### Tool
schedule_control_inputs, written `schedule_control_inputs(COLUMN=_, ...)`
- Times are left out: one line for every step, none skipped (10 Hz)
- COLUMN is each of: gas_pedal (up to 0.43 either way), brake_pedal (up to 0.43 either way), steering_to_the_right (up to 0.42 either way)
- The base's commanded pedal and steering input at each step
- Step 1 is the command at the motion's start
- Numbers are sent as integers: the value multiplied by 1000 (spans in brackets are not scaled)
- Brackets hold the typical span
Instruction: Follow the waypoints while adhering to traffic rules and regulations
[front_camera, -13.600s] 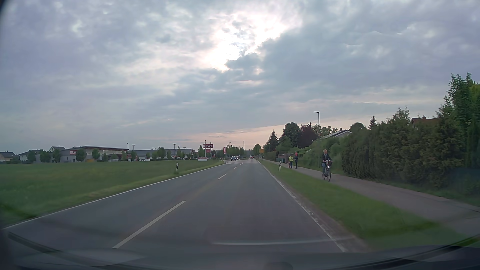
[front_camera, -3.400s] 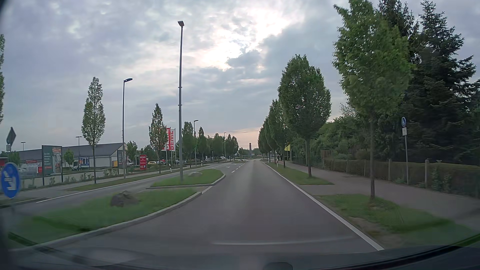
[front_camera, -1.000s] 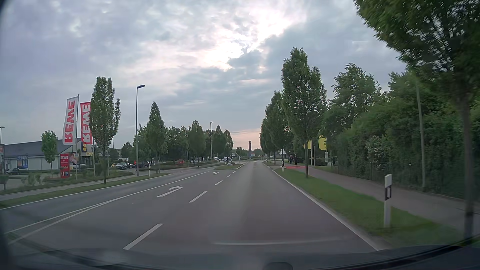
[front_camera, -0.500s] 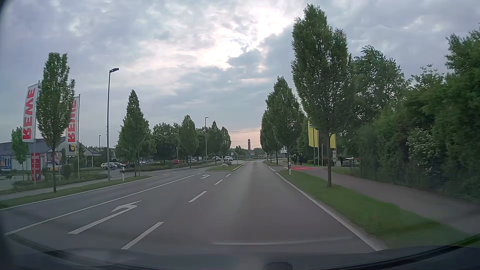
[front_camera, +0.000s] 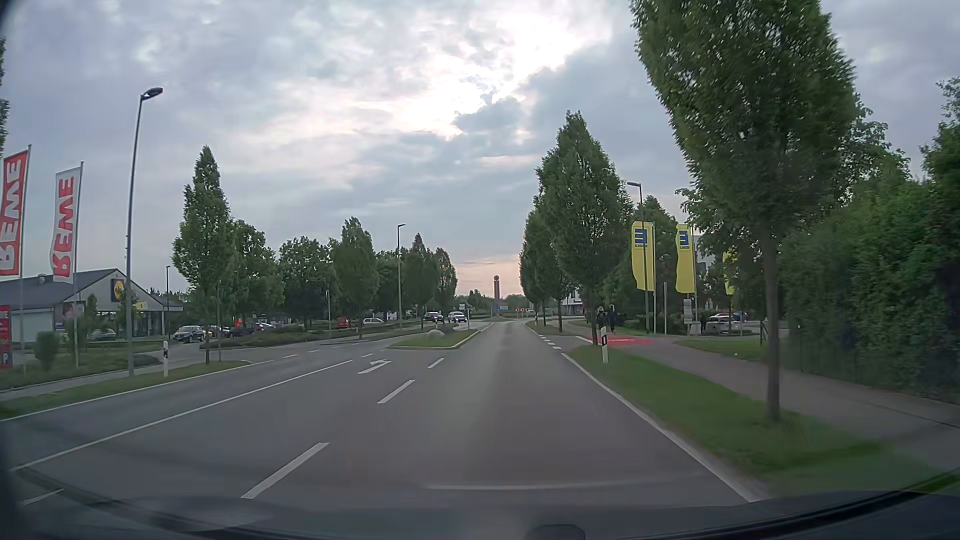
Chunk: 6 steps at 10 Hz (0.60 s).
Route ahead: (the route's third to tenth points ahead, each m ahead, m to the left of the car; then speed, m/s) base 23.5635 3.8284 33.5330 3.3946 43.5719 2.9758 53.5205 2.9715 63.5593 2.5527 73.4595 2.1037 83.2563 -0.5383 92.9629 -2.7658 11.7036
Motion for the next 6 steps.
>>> schedule_control_inputs(gas_pedal=118, brake_pedal=0, steering_to_the_right=0)
schedule_control_inputs(gas_pedal=118, brake_pedal=0, steering_to_the_right=-1)
schedule_control_inputs(gas_pedal=110, brake_pedal=0, steering_to_the_right=-1)
schedule_control_inputs(gas_pedal=110, brake_pedal=0, steering_to_the_right=-1)
schedule_control_inputs(gas_pedal=98, brake_pedal=0, steering_to_the_right=-1)
schedule_control_inputs(gas_pedal=87, brake_pedal=0, steering_to_the_right=-1)
